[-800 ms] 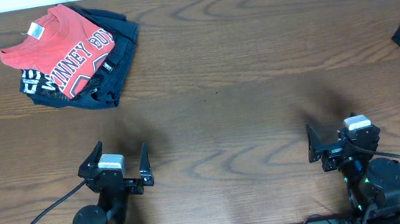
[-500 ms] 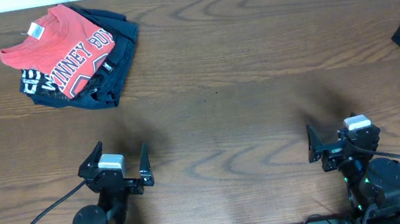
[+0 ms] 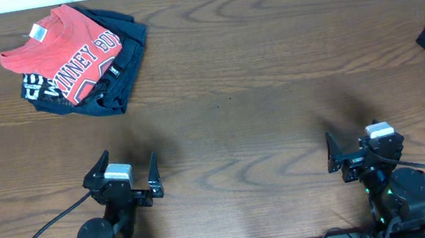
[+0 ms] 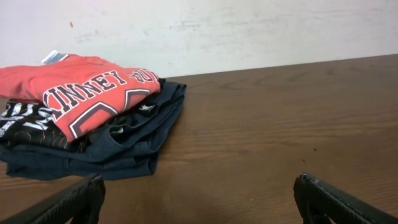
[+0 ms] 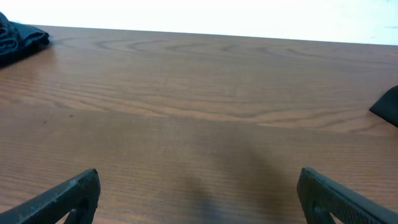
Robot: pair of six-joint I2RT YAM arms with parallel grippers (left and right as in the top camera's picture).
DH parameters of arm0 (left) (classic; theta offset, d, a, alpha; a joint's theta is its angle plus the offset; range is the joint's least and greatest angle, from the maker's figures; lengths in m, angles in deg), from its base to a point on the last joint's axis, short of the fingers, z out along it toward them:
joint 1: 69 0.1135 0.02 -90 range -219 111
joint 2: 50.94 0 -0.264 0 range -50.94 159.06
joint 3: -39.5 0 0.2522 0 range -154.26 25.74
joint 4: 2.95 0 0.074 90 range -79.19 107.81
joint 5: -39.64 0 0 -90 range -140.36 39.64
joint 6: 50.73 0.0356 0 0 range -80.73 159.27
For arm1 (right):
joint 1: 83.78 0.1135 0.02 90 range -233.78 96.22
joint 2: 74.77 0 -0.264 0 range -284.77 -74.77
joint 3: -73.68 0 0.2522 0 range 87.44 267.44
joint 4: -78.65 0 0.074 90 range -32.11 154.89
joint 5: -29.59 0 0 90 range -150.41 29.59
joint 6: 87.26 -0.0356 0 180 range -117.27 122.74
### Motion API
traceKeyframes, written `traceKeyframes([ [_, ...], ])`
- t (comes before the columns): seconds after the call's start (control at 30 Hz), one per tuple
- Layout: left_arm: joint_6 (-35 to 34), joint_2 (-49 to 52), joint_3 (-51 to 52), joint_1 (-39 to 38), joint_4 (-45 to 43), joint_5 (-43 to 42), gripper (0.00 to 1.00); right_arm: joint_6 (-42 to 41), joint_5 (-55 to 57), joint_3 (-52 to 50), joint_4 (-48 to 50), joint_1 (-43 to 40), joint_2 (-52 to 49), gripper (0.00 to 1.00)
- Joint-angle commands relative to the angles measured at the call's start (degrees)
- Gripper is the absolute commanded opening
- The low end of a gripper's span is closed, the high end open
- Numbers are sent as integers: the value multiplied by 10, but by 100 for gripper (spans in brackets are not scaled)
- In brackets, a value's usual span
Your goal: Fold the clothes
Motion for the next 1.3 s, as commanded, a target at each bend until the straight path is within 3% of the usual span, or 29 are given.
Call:
traceKeyframes([
  [0.0,9,-4,17,-2,3,-3,98,6,3,-2,0,4,4,99],
  [0.47,9,-4,17,-2,-1,-3,98,10,23,-2,3,4,5,99],
  [0.67,8,-4,17,-2,2,-4,98,0,-25,-2,-2,4,5,99],
  [0.93,-59,-3,13,-2,3,-78,98,-54,-107,1,37,4,4,99],
  [1.13,-56,36,-94,-2,18,-70,98,-54,-111,96,80,4,-21,99],
  [1.27,-56,139,-203,-2,80,-34,98,-52,-91,182,57,4,-108,99],
])
